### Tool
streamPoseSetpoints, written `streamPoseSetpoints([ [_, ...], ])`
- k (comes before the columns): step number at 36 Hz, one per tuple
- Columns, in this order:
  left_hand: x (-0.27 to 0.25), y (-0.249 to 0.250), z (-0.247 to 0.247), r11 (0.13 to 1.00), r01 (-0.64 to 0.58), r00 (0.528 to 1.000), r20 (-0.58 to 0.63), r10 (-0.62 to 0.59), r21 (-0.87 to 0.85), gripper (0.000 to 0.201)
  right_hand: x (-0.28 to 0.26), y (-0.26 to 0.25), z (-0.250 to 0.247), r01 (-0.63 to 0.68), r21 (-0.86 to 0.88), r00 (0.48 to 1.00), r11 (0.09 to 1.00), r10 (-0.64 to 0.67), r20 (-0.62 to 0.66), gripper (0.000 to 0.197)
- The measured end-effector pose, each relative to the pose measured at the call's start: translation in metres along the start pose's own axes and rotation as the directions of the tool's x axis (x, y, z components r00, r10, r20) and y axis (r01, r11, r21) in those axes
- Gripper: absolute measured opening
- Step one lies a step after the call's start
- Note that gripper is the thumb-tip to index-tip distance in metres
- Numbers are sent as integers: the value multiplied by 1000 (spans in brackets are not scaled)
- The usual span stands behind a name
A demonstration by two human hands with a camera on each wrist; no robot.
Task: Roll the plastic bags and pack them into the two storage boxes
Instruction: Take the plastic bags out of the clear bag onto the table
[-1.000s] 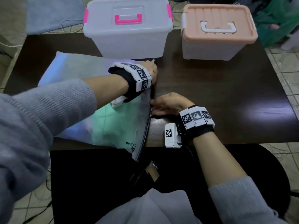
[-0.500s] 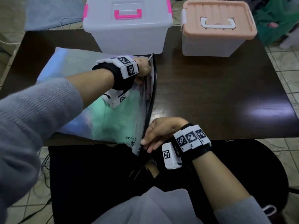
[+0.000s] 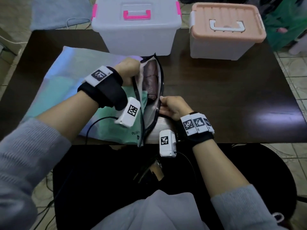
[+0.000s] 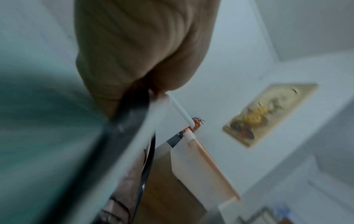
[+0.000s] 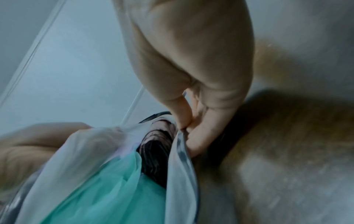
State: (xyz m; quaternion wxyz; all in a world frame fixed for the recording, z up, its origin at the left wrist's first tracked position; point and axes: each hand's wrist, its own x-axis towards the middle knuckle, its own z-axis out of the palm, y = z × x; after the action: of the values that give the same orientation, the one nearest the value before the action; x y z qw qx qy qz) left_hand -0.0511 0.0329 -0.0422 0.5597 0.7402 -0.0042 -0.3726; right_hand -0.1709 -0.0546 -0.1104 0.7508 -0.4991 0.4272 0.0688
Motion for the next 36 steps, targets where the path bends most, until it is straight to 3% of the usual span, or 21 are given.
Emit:
streamPoseSetpoints([
  [5,-2,1,-25,944,128,990,100,-103,-303,55,-1,0,-2,13,70,999,997,-11,-36,25],
  [10,-5,11,-44,908,100,995,57,-85,-407,44,-3,-11,-18,47,84,997,995,-42,-67,28],
  [14,-17,10,-32,849,93,989,147,-18,-520,61,-2,-26,-40,69,80,995,994,-62,-80,31],
  [21,-11,-9,8,756,141,981,195,-19,-639,70,1,-42,-85,45,-210,979,977,-86,-186,29],
  [27,-4,-17,38,751,105,988,154,-5,-652,68,12,-45,-99,-6,-525,944,851,-168,-283,19],
  [29,-4,-20,41,742,90,988,151,15,-665,66,10,-45,-98,27,-687,900,726,-316,-299,21],
  [31,-2,-22,41,736,88,987,160,28,-672,66,2,-50,-91,152,-780,794,607,-545,-270,22],
  [33,-2,-23,40,733,84,987,158,32,-675,64,-4,-57,-80,332,-761,689,558,-694,-209,24],
  [34,-1,-23,40,736,84,987,155,29,-672,63,-5,-60,-74,392,-734,674,554,-717,-181,27],
  [36,1,-24,40,741,86,988,152,22,-666,61,-1,-66,-62,420,-708,713,567,-690,-129,37],
])
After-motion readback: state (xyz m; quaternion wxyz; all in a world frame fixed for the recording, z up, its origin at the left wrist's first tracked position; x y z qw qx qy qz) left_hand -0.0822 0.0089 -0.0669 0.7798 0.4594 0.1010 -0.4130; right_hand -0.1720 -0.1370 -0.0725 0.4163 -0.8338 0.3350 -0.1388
